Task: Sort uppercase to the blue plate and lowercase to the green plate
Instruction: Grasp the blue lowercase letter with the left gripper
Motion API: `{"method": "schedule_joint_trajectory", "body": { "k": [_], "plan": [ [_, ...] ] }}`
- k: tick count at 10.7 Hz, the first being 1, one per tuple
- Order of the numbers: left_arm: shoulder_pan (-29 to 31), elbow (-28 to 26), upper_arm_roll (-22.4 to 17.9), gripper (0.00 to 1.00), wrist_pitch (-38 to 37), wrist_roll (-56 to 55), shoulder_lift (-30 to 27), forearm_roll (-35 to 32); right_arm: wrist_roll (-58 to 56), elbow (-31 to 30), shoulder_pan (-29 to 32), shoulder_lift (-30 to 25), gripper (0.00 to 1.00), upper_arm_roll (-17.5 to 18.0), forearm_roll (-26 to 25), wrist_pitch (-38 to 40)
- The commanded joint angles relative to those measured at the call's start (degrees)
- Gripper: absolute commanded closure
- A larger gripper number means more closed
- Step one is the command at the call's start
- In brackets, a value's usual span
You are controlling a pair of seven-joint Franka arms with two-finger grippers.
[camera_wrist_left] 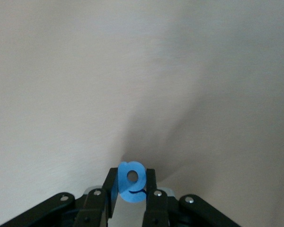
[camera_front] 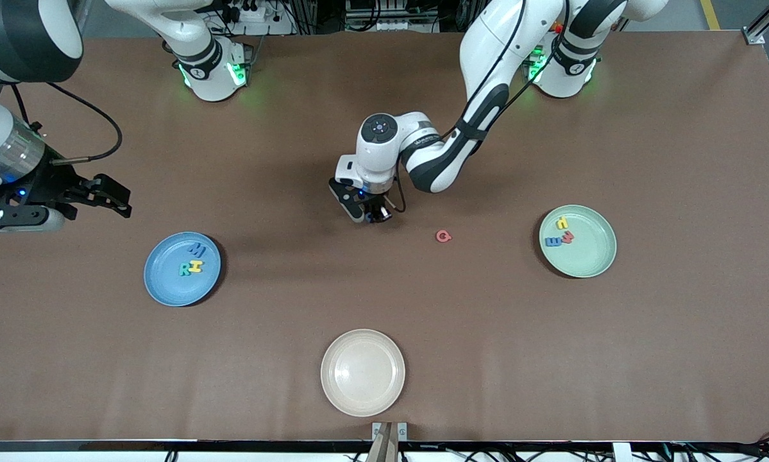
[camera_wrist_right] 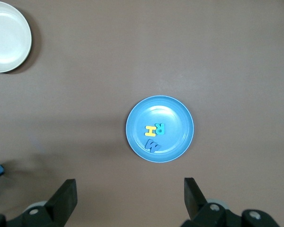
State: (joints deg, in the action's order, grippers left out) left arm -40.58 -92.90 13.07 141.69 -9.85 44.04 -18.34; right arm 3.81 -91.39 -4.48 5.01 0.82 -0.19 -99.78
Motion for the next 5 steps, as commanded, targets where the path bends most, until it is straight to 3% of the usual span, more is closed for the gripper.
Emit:
{"method": "schedule_joint_trajectory", "body": {
  "k": [1,3,5],
  "plan": [
    [3.91,-1.05,0.02,1.00,-14.61,-0.79,-8.33,1.10,-1.00,-0.98,-0.80,-0.96,0.00,-0.64,0.98,-0.15],
    [11.10,-2.71,1.07,1.00,-26.76,1.05,-14.83,2.25,-0.03,-0.98,-3.50,-0.44,0.00,-0.73,0.98,-0.50],
    [19.88,-5.96,3.78,1.00,-34.07,4.65,-20.46,3.04,4.16,-0.98,-7.28,1.57,0.00,-0.64,0.98,-2.51]
  ]
}}
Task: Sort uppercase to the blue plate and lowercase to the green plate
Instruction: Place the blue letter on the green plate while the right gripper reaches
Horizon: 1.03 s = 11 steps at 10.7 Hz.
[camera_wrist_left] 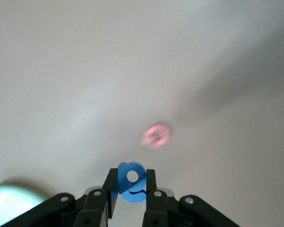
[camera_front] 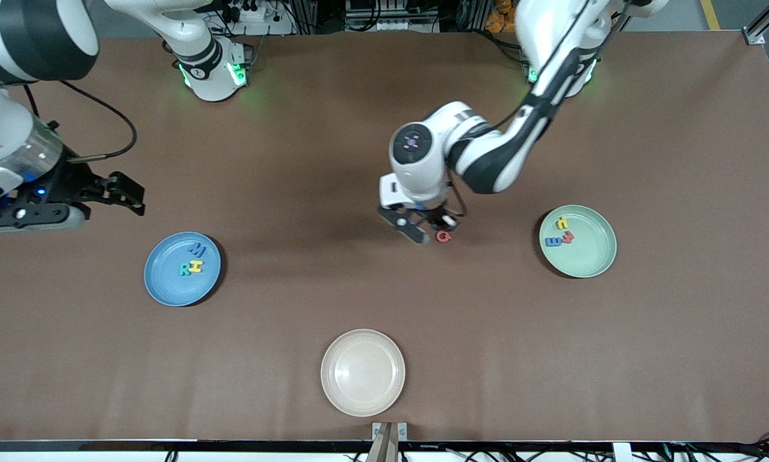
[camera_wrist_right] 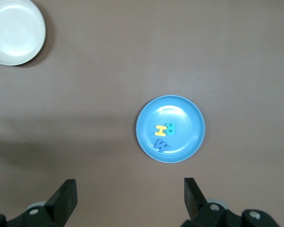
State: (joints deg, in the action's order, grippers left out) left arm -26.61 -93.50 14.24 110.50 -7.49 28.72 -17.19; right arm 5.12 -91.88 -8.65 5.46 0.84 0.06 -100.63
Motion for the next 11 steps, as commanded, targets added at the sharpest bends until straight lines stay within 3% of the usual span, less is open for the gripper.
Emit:
{"method": "schedule_joint_trajectory", "body": {
  "k": [1,4,6,8,11],
  "plan": [
    [10.91,-8.77,3.68,1.00,-3.44,4.57,-7.86,3.90,6.88,-0.40,-5.30,2.44,0.00,-0.58,0.81,-3.50],
    [20.25,-20.28,4.22,1.00,2.49,11.77,-13.67,4.45,17.87,1.69,-16.26,10.06,0.00,-0.49,-1.11,-7.37],
    [25.79,-28.10,4.04,1.00,13.02,17.92,-14.65,3.49,24.13,9.83,-22.60,19.98,0.00,-0.58,-1.21,-7.38],
    [29.23,-32.52,3.86,1.00,20.34,19.97,-14.39,-0.45,25.29,17.41,-27.72,28.87,0.00,-1.02,-1.38,-8.08],
    [33.88,-35.26,4.04,1.00,25.03,20.06,-13.60,-4.86,28.36,18.93,-32.56,35.05,0.00,-1.02,-0.94,-18.60]
  ]
}}
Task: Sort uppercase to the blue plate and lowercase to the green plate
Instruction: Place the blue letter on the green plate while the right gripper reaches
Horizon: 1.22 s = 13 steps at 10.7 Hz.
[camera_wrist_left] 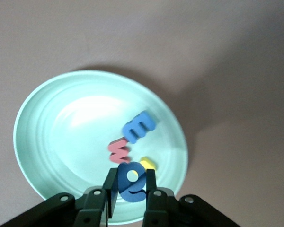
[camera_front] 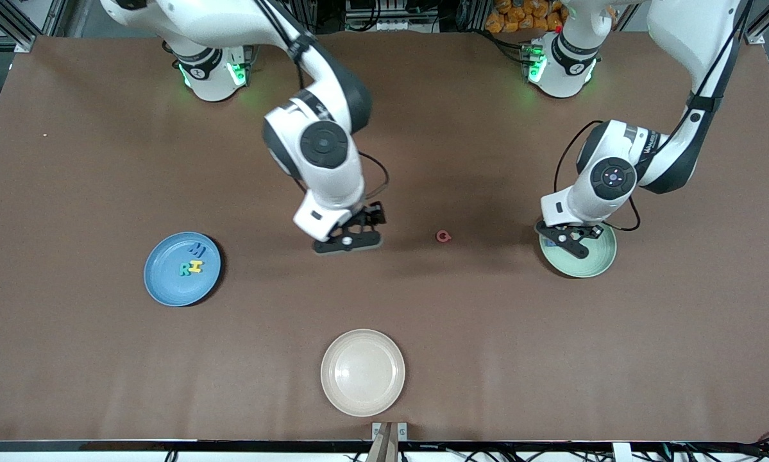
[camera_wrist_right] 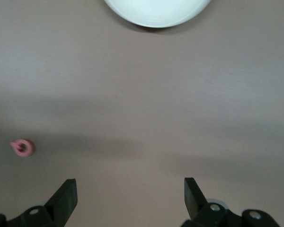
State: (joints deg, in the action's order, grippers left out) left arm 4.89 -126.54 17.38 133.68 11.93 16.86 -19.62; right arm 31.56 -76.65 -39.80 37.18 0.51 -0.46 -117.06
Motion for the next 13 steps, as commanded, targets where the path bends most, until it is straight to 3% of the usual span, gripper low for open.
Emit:
{"method": "schedule_joint_trajectory", "body": {
  "k": [1,3,4,6,8,10,12,13],
  "plan": [
    [3.10,-2.13,0.99,1.00,1.85,0.99,-1.83,-2.53,1.93,4.48,-2.47,4.81,0.00,-0.69,-0.33,-3.60],
    [7.04,-0.99,1.16,0.29,1.76,4.67,-2.01,-1.48,3.67,11.22,-4.93,11.21,0.00,-0.60,-0.24,-3.70],
    [8.28,-0.29,1.25,0.00,1.68,7.12,-2.36,0.09,6.73,15.35,-6.42,14.90,0.00,-0.78,-0.33,-3.79],
    [8.12,3.48,-0.06,0.00,-0.94,10.31,-2.62,8.93,7.03,18.11,-8.88,18.00,0.00,-2.44,-0.33,-5.18],
    [6.99,13.54,-2.78,0.00,-13.10,10.31,-3.06,15.99,5.72,19.07,-10.73,20.11,0.00,-3.06,-0.68,-8.00],
    [-0.97,24.45,-11.61,0.00,-24.82,9.78,-3.06,18.91,-0.67,20.31,-11.97,21.70,0.04,-4.12,-0.68,-8.01],
    [-8.11,28.88,-20.16,0.00,-27.93,9.00,-4.37,19.36,-5.95,21.01,-12.67,23.19,0.05,-3.94,-0.59,-8.80],
    [-10.32,29.07,-22.19,0.00,-27.94,7.08,-6.12,20.05,-8.33,21.10,-13.20,23.98,0.06,-3.94,-0.59,-9.76]
  ]
}}
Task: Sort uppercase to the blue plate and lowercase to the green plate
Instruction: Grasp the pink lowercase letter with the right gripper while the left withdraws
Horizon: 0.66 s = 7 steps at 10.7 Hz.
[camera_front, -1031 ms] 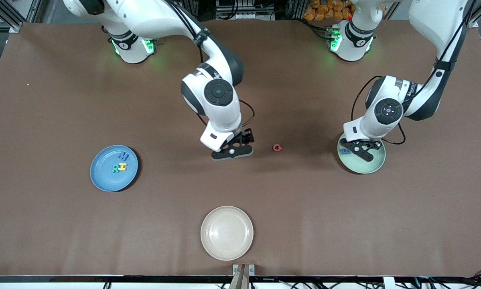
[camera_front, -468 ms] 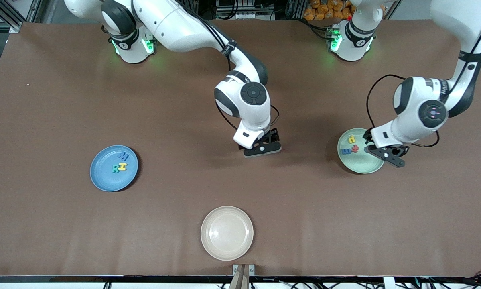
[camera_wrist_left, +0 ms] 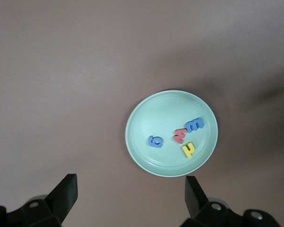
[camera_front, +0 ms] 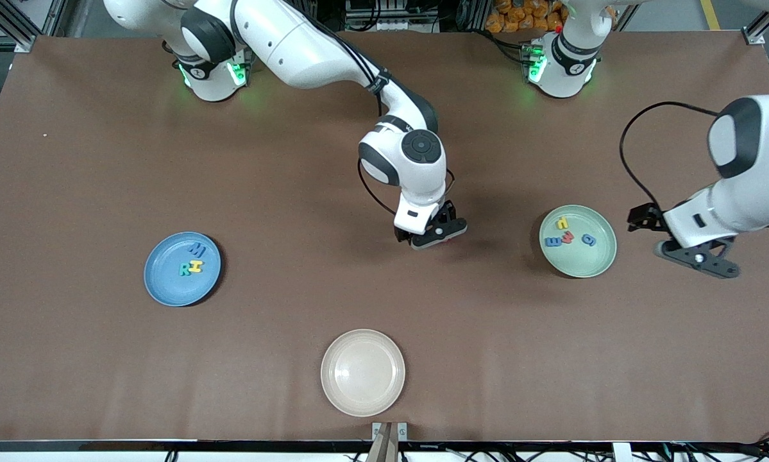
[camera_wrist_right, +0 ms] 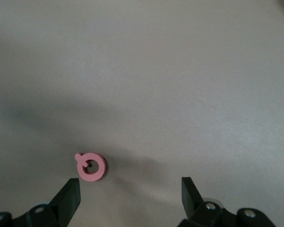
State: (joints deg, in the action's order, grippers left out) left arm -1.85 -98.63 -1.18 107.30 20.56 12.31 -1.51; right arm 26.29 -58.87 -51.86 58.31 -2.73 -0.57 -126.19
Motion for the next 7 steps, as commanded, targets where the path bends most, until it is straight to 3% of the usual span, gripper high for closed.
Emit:
{"method": "schedule_joint_trajectory", "body": {
  "k": [1,4,6,7],
  "plan": [
    [-4.47,1.42,-5.31,0.00,-1.75,-4.45,-2.90,2.30,-5.35,3.41,-1.40,3.21,0.07,-0.69,-0.48,-1.34],
    [-9.92,10.52,-13.57,0.00,-11.11,-5.44,-3.53,2.30,-11.17,4.72,-2.10,5.14,0.08,-0.61,-0.48,-5.11],
    [-10.45,11.79,-13.77,0.00,-15.00,-7.79,-6.32,2.39,-13.36,4.81,-2.46,5.32,0.11,-0.61,-0.48,-7.05],
    [-10.37,11.79,-12.90,0.00,-17.54,-16.60,-6.77,2.39,-13.64,4.81,-2.63,5.67,0.13,-0.61,-0.57,-8.19]
  ]
}}
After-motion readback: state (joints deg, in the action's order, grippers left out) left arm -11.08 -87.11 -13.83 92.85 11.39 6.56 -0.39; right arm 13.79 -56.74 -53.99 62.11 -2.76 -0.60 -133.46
